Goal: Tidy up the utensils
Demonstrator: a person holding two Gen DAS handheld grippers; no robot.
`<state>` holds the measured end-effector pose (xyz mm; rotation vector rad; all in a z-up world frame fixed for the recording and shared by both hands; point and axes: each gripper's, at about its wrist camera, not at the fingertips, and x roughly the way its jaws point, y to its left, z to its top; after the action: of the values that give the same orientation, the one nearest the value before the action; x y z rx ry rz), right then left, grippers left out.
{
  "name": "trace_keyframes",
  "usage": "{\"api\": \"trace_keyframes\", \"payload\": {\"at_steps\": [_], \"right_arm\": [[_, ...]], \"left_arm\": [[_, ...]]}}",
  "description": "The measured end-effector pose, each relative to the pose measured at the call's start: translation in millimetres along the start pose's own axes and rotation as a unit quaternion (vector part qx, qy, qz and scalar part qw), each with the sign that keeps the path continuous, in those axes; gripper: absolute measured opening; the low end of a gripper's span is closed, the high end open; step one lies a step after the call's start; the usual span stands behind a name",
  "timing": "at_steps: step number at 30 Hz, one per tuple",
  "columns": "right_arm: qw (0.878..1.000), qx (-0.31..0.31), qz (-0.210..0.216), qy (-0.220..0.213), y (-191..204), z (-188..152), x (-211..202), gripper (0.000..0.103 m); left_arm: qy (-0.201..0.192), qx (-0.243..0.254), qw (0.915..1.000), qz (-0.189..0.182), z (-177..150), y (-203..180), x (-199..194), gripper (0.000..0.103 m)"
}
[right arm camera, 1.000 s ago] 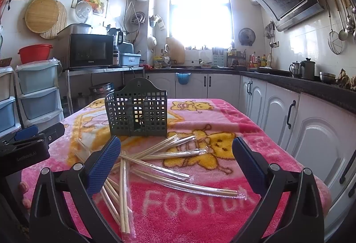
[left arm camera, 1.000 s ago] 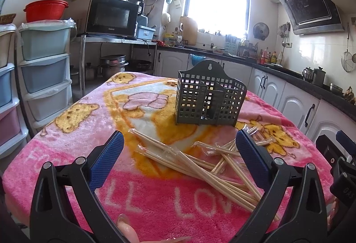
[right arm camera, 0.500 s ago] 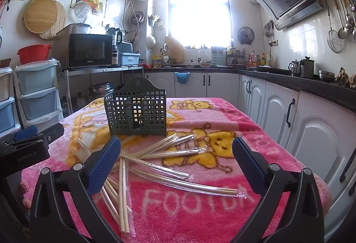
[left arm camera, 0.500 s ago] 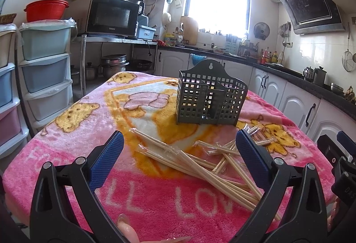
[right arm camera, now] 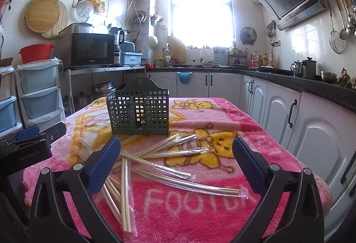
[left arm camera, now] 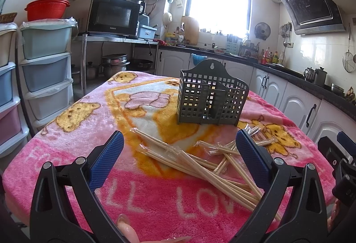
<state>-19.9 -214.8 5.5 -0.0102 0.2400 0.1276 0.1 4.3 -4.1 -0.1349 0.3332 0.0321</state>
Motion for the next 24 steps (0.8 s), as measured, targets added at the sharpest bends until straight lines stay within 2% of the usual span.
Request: {"api": "trace_keyframes", "payload": {"at_steps": [10, 19, 24], "right_arm": [[0.998, -0.038, 0.045, 0.025, 17, 6, 13, 0.097], [0.996, -0.04, 0.035, 0.077, 16, 8, 40, 0.097], [0.993, -0.039, 0.022, 0.111, 6, 7, 59, 0.095]], "left_arm": [[0.011, -0.019, 0.9996, 0.018, 4, 21, 8, 0.093], [0.031, -0.038, 0.9979, 0.043, 22, 47, 22, 0.093], [0.058, -0.055, 0.9962, 0.036, 32, 62, 41, 0.093]]}}
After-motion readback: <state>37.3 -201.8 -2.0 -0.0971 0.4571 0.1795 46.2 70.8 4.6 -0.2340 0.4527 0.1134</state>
